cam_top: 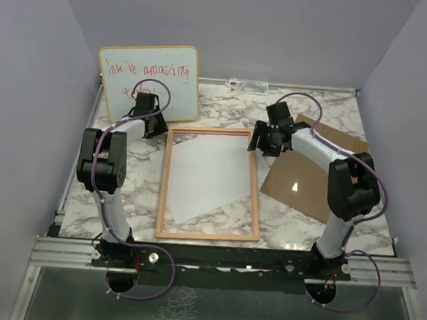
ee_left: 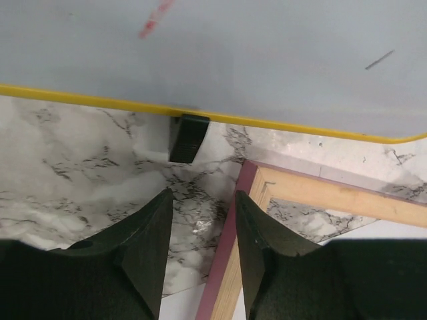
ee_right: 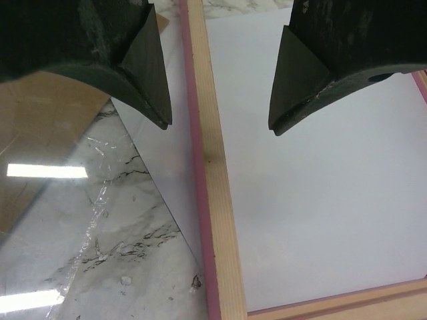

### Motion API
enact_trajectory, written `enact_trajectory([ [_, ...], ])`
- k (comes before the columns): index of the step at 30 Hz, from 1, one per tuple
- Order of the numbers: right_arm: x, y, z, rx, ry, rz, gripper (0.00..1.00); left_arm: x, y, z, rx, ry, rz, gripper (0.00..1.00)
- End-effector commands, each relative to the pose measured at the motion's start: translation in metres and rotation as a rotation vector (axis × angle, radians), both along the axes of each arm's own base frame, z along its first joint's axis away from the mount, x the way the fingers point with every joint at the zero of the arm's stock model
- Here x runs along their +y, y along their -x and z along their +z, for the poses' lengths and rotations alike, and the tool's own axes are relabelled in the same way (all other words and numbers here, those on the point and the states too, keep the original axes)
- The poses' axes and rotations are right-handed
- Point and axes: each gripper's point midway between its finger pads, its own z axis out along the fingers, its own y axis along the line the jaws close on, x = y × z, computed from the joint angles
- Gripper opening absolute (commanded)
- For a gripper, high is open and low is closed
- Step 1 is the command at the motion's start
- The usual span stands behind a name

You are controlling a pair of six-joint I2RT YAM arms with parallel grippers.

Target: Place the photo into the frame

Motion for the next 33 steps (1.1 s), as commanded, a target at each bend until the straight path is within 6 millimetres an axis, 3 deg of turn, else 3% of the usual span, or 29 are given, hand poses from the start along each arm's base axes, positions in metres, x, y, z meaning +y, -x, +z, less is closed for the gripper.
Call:
enact_trajectory([
  [1, -0.005, 0.003, 0.008, -0.020, -0.003, -0.002, 0.64, -0.004, -0.009, -0.006, 0.020, -0.093, -0.014, 0.44],
  [10, -0.008, 0.007, 0.006, -0.010, 0.007, -0.006, 0.64, 0.022, -0.029, -0.024, 0.058, -0.297, 0.114, 0.45],
  [16, -0.009, 0.006, 0.006, -0.005, 0.016, -0.006, 0.64, 0.024, -0.050, -0.031, 0.052, -0.319, 0.127, 0.48],
  [22, -0.013, 0.007, 0.005, 0.006, 0.038, -0.024, 0.64, 0.019, -0.070, -0.024, 0.024, -0.307, 0.116, 0.48],
  [26, -0.028, 0.007, 0.003, 0.007, 0.098, -0.086, 0.64, 0.010, -0.056, -0.014, 0.019, -0.273, 0.078, 0.49],
  [30, -0.042, 0.013, 0.000, 0.016, 0.150, -0.133, 0.65, -0.001, -0.027, 0.000, 0.011, -0.224, 0.030, 0.54],
  [33, -0.038, 0.023, -0.013, 0.055, 0.141, -0.088, 0.66, -0.004, -0.007, 0.011, 0.008, -0.200, 0.009, 0.60],
])
